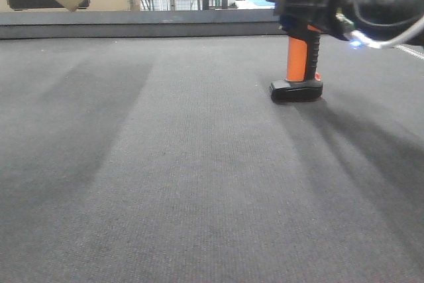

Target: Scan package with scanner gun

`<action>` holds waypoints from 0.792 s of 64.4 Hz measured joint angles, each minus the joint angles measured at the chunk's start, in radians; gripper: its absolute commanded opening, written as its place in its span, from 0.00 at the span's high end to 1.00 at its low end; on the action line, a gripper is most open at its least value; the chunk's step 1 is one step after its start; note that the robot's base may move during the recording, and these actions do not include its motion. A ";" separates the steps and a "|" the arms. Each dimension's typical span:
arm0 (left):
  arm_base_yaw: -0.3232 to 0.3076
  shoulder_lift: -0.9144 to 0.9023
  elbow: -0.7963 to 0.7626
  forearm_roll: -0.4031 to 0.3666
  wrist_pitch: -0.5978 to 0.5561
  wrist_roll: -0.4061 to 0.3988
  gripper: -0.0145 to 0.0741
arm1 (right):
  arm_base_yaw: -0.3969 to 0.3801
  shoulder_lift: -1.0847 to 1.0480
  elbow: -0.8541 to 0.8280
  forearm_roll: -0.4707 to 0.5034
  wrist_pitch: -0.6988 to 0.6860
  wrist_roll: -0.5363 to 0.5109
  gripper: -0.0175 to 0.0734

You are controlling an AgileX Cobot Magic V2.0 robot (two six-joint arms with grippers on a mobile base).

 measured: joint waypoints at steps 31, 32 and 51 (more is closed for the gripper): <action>0.000 0.000 0.000 0.000 0.000 0.000 0.96 | 0.000 0.076 -0.083 0.012 0.043 0.002 0.18; 0.000 0.000 0.000 0.000 0.000 0.000 0.96 | 0.000 0.076 -0.083 0.015 0.043 0.002 0.18; 0.000 0.000 0.000 0.000 0.000 0.000 0.96 | 0.000 0.098 -0.096 0.049 0.043 0.002 0.18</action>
